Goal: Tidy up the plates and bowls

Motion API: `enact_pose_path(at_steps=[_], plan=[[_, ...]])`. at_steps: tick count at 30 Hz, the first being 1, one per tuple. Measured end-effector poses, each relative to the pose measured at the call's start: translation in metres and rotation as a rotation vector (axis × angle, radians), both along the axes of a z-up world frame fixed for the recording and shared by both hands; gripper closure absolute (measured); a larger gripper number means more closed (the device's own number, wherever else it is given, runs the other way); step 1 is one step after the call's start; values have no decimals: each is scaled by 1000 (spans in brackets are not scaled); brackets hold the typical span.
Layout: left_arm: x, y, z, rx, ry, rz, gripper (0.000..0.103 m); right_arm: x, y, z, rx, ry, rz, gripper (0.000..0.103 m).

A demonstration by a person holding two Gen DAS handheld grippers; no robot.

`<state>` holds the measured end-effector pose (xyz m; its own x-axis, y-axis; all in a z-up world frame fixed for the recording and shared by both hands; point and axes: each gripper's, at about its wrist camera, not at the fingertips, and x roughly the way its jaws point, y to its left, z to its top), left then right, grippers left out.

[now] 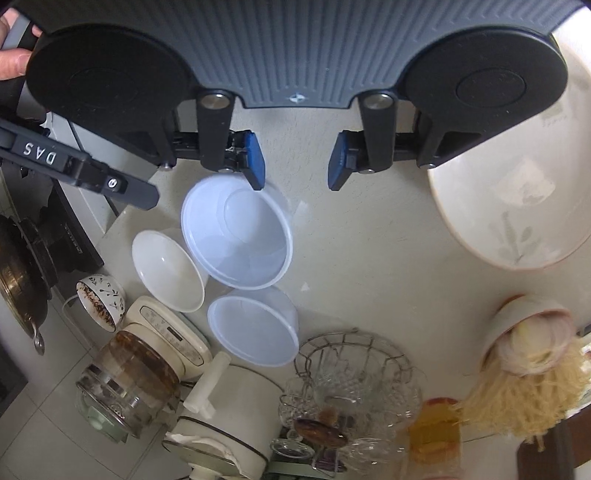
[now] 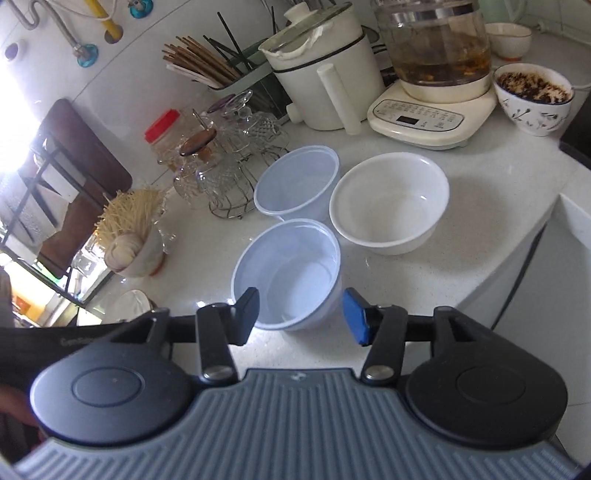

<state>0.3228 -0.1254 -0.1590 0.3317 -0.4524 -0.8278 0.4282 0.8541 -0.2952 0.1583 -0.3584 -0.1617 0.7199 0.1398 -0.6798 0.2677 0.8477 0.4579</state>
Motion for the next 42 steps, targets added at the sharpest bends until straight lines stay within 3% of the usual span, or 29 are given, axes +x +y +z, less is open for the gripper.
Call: enact_pose_path(at_steps=[7, 14, 21, 23, 27, 31, 34, 42], plan=[[26, -22, -13, -15, 23, 12, 60, 22, -16, -18, 53, 49, -14, 51], [48, -34, -32, -35, 104, 13, 60, 38, -27, -30, 70, 85, -22, 56], [59, -51, -43, -3, 122, -1, 62, 46, -36, -43, 123, 104, -19, 61], [61, -53, -45, 0, 124, -3, 68, 48, -37, -44, 128, 112, -24, 68], [65, -53, -50, -4, 143, 4, 77, 50, -39, -48, 137, 121, -29, 70], [66, -54, -54, -8, 166, 0, 88, 50, -39, -51, 157, 115, -27, 79], [63, -55, -53, -6, 158, -20, 91, 50, -36, -51, 157, 111, -10, 86], [58, -50, -47, -7, 142, -12, 92, 51, -30, -45, 129, 109, 24, 88]])
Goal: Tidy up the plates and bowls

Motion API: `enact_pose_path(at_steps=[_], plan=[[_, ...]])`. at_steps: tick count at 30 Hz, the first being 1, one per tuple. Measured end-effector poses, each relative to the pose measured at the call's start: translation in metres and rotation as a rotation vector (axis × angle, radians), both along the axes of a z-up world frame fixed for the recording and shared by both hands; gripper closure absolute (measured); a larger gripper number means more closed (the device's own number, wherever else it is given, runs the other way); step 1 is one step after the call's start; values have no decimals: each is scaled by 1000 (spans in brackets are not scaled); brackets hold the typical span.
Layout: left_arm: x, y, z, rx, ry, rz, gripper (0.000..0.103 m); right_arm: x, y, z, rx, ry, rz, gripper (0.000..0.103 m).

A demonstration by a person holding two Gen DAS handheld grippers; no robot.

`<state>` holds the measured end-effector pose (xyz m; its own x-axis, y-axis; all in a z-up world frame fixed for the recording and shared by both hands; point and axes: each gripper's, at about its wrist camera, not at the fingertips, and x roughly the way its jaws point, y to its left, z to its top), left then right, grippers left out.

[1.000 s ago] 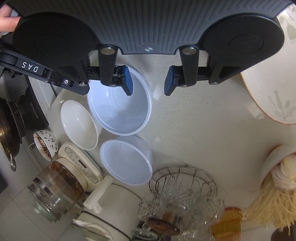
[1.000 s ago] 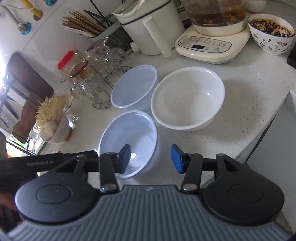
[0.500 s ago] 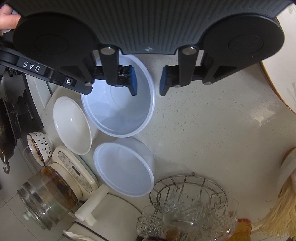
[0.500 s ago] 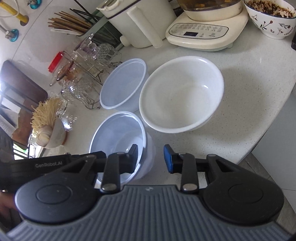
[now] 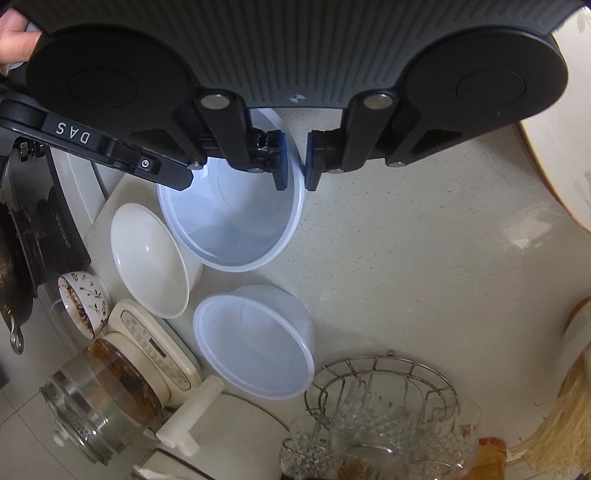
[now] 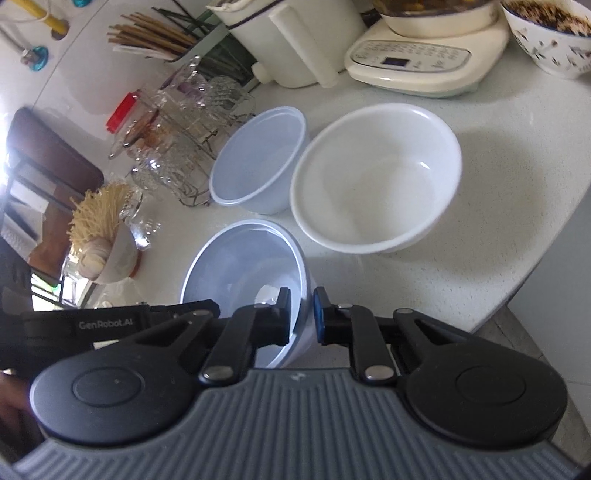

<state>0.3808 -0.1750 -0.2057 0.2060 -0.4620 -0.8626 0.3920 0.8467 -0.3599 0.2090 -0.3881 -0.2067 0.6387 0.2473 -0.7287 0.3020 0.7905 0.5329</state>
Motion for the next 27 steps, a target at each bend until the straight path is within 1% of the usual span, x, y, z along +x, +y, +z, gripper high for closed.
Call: enact_pose_path(at_steps=[8, 14, 19, 23, 27], plan=[[-2, 27, 23, -24, -40, 67, 92, 17, 12, 22, -13, -52, 62, 88], [-4, 59, 31, -8, -65, 134, 92, 38, 33, 28, -15, -70, 139, 87], [-5, 81, 28, -4, -55, 186, 91, 50, 48, 28, -13, -67, 192, 87], [-6, 88, 18, 13, -45, 197, 91, 56, 59, 22, -19, -50, 213, 87], [-6, 90, 5, 35, -25, 186, 91, 62, 66, 13, -33, -23, 221, 87]])
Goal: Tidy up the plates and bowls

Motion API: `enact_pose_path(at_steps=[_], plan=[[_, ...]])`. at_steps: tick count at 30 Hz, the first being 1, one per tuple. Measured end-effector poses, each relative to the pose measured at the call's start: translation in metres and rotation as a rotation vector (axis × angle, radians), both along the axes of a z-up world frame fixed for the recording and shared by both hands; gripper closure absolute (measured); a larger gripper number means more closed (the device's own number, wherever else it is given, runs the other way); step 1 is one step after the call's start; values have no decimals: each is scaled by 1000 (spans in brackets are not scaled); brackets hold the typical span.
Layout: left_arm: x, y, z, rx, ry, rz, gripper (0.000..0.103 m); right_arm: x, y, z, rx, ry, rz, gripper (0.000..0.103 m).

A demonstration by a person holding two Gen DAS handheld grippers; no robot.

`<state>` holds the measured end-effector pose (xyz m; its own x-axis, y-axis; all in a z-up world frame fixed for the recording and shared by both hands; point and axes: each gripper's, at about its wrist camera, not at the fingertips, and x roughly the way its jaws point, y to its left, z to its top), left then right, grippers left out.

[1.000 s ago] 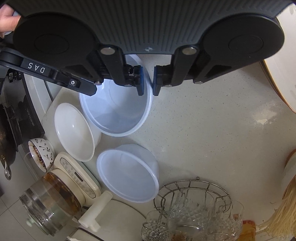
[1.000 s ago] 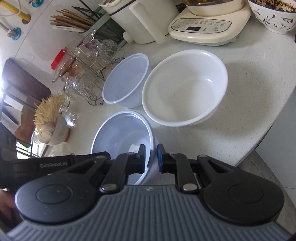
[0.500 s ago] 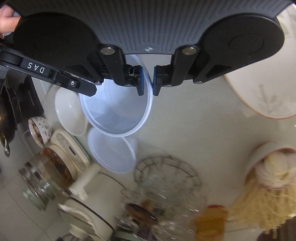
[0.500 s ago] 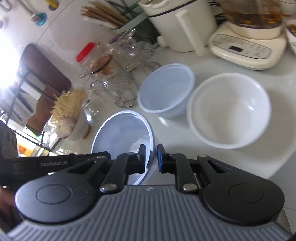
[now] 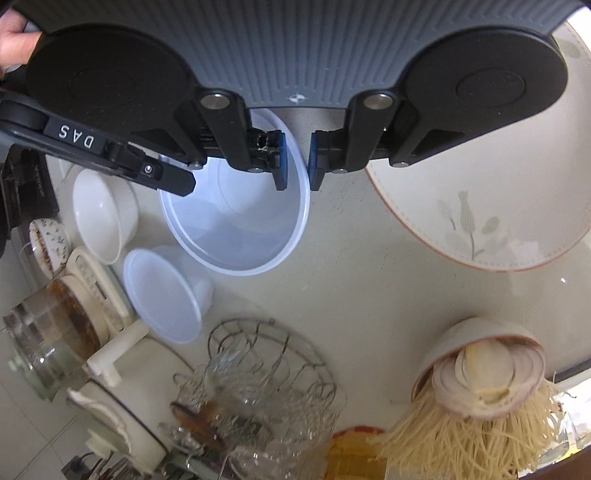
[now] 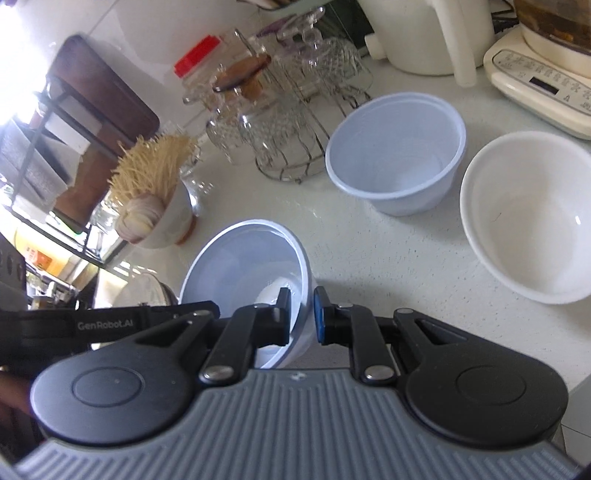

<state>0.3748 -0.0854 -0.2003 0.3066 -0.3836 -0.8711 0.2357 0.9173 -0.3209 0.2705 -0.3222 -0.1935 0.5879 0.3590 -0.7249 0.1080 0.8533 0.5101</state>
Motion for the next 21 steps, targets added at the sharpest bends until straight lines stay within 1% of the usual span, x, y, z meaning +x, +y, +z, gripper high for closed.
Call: enact_pose_path(at_steps=[4, 12, 13, 14, 15, 16, 17, 18, 19, 21], plan=[[1, 0, -8, 8, 14, -6, 91, 3, 4, -6, -14, 14, 3, 86], [7, -1, -7, 6, 18, 5, 89, 6, 4, -10, -19, 31, -5, 85], [7, -1, -6, 4, 18, 9, 83, 7, 5, -10, -15, 37, -8, 85], [7, 1, -5, 1, 15, 16, 74, 7, 5, -10, -10, 42, -11, 85], [7, 3, -2, -10, 8, 19, 72, 7, 4, -10, -4, 47, -13, 85], [6, 5, 1, -15, 0, 21, 68, 7, 4, -9, 1, 51, -14, 83], [4, 6, 4, -9, -13, 24, 61, 6, 4, -8, 5, 52, -18, 73], [3, 6, 8, 3, -31, 24, 59, 4, 4, -6, 6, 47, -24, 65], [2, 7, 12, 8, -47, 20, 58, 1, 5, -4, 6, 38, -31, 51], [-2, 10, 20, -3, -64, 17, 58, -4, 7, 1, 1, 21, -33, 49]])
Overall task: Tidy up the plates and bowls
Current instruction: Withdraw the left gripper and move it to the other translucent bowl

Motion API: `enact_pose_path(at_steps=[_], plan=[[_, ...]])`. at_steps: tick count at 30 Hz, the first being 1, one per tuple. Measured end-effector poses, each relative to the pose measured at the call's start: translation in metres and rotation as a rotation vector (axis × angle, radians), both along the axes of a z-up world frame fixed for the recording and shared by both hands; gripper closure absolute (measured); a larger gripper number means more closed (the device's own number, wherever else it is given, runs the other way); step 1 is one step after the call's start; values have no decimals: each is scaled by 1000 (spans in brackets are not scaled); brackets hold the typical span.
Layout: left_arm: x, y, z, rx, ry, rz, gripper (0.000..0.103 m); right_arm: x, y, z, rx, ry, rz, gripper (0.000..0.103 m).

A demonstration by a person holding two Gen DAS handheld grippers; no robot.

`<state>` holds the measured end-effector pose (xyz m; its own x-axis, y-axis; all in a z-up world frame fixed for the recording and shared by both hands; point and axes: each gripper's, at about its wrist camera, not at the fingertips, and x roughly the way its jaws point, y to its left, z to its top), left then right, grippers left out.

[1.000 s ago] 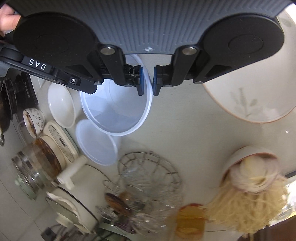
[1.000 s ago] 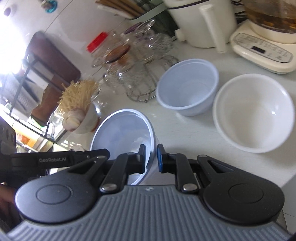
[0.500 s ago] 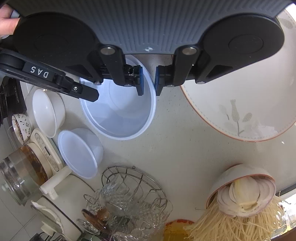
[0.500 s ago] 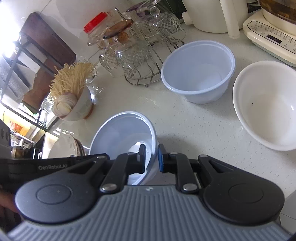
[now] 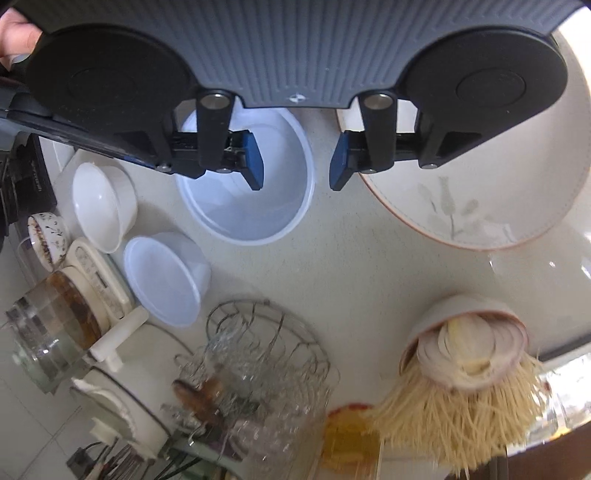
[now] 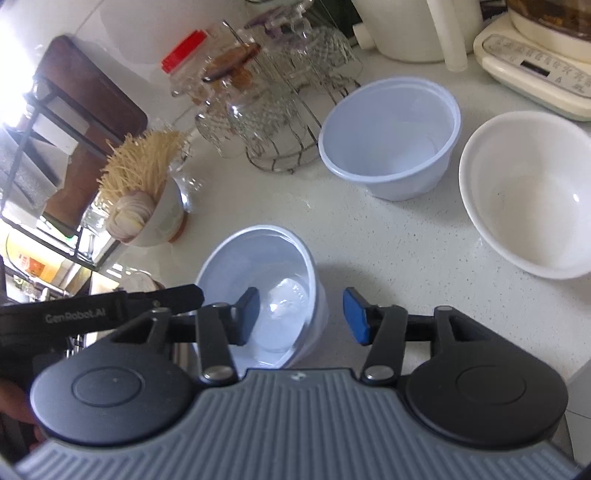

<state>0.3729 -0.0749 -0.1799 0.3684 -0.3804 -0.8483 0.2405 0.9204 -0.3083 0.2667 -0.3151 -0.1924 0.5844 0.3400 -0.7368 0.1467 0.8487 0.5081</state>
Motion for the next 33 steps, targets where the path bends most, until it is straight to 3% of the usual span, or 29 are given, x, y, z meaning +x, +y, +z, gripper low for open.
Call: enact_pose_path(at_steps=[23, 33], plan=[[-76, 4, 111, -57, -233, -64, 58, -70, 4, 98, -132, -246, -77, 49], [-97, -6, 116, -79, -233, -113, 55, -98, 2, 119, -168, -290, -137, 49]])
